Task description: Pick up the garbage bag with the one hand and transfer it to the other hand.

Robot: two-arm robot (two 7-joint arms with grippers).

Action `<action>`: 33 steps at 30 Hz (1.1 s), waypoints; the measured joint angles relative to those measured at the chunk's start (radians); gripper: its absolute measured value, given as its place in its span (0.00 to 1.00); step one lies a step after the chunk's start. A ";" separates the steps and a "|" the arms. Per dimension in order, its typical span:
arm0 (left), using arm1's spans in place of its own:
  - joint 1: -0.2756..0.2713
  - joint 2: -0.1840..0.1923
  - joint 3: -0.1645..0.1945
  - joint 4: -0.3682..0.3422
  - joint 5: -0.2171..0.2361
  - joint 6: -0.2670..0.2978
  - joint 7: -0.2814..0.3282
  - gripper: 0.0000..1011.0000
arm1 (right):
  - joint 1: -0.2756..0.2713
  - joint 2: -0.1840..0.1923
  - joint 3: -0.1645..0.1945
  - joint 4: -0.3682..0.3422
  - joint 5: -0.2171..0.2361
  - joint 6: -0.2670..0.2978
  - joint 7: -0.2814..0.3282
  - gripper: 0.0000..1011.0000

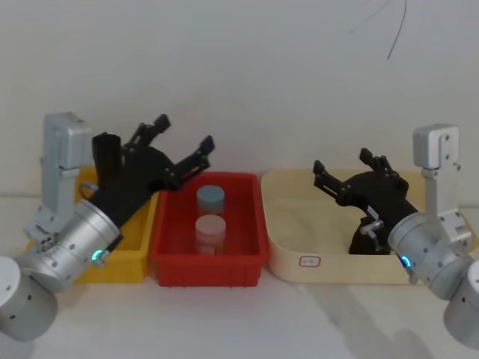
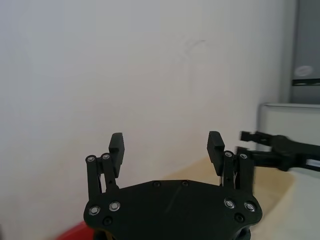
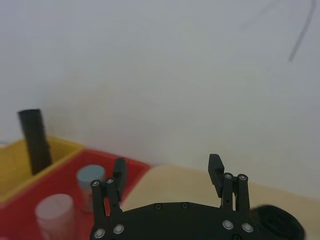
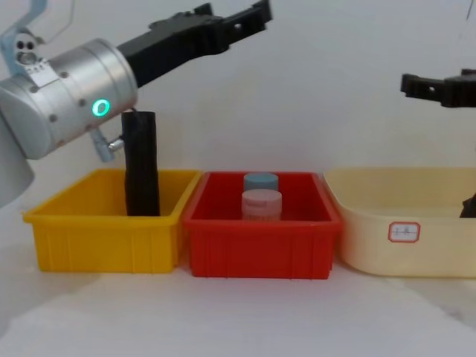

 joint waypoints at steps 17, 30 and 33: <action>0.062 0.054 -0.099 -0.052 0.048 -0.025 0.120 0.99 | 0.020 -0.019 -0.091 -0.020 0.021 0.009 0.066 0.99; 0.080 0.070 -0.128 -0.066 0.061 -0.031 0.151 0.99 | 0.067 -0.036 -0.165 0.048 0.023 0.032 0.107 0.99; 0.083 0.072 -0.132 -0.067 0.062 -0.032 0.155 0.99 | 0.081 -0.039 -0.186 0.072 0.015 0.039 0.117 0.99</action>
